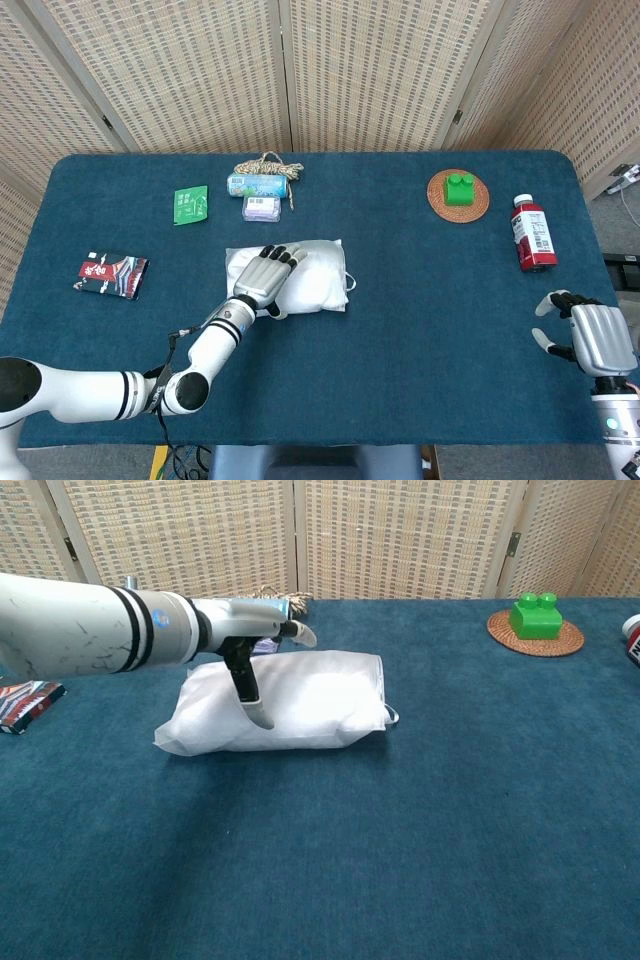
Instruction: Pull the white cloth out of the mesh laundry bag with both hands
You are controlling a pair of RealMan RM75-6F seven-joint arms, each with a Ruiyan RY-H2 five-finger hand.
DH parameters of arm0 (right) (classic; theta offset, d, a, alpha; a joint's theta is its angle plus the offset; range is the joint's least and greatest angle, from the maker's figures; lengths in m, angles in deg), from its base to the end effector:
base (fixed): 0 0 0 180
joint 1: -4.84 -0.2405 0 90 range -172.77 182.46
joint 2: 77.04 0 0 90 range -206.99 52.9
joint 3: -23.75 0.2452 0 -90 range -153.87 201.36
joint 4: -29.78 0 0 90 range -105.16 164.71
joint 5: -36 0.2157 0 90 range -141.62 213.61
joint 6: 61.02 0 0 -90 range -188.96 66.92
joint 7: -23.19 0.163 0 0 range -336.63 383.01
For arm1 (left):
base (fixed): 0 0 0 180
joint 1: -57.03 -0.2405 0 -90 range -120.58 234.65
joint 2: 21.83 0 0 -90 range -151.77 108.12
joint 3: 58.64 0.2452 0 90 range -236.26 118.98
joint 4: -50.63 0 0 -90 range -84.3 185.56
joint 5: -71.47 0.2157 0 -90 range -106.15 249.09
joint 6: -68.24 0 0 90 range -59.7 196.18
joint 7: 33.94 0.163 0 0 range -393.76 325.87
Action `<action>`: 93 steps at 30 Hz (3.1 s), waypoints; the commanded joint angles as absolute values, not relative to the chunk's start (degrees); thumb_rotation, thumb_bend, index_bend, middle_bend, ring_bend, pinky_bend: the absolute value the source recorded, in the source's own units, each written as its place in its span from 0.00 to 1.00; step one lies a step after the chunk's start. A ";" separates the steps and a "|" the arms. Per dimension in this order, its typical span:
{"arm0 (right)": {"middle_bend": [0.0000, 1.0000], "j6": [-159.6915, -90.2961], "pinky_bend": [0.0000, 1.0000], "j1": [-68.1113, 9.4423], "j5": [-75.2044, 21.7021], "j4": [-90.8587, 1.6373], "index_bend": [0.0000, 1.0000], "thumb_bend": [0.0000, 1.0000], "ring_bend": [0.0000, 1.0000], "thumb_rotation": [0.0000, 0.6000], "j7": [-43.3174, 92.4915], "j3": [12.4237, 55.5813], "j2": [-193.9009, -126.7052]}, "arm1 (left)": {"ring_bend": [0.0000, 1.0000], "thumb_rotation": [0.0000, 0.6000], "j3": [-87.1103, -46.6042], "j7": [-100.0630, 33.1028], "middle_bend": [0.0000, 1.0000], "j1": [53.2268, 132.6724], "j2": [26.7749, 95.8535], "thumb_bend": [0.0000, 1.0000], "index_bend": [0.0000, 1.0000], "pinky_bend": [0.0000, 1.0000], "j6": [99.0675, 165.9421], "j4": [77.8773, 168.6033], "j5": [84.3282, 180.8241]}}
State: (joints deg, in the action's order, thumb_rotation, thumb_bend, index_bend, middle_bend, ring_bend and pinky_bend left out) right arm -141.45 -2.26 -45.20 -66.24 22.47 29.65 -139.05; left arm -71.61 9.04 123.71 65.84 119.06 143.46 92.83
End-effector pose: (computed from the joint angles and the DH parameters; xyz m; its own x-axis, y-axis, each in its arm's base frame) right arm -0.2968 -0.2215 0.1552 0.3676 -0.0194 0.9298 -0.9294 0.0260 0.3680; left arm -0.0342 0.3763 -0.0506 0.5325 0.4259 0.7314 0.8395 -0.3758 -0.3924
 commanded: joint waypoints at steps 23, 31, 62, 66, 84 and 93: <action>0.50 -138.83 0.56 -3.71 -44.82 -66.33 0.53 0.16 0.50 1.00 21.54 29.16 -140.00 | 0.00 1.00 -62.37 26.52 0.00 132.68 71.57 0.00 0.00 0.27 124.97 135.32 82.76; 0.51 -138.04 0.56 -4.36 -44.68 -66.22 0.53 0.16 0.50 1.00 21.24 29.17 -140.62 | 0.24 1.00 -62.59 25.88 0.10 131.82 73.32 0.00 0.05 0.47 127.51 133.98 87.22; 0.39 -140.85 0.35 -7.09 -44.70 -65.48 0.53 0.13 0.41 1.00 24.57 33.63 -144.99 | 0.59 1.00 -62.20 19.17 0.56 121.84 69.85 0.02 0.46 0.71 138.88 144.68 113.12; 0.29 -139.26 0.31 -8.95 -44.23 -65.71 0.52 0.09 0.28 1.00 24.23 34.71 -145.84 | 0.59 1.00 -61.67 20.88 0.56 120.94 68.49 0.02 0.46 0.71 140.65 148.63 115.99; 0.13 -130.58 0.26 -20.91 -43.06 -65.98 0.51 0.01 0.07 1.00 21.00 39.52 -152.80 | 0.59 1.00 -64.79 30.31 0.56 120.82 65.35 0.02 0.46 0.71 143.99 159.65 118.49; 0.12 -128.26 0.25 -25.58 -44.30 -66.23 0.51 0.01 0.07 1.00 19.81 40.19 -155.39 | 0.59 1.00 -65.78 31.11 0.56 120.97 65.14 0.02 0.46 0.71 142.87 160.32 118.16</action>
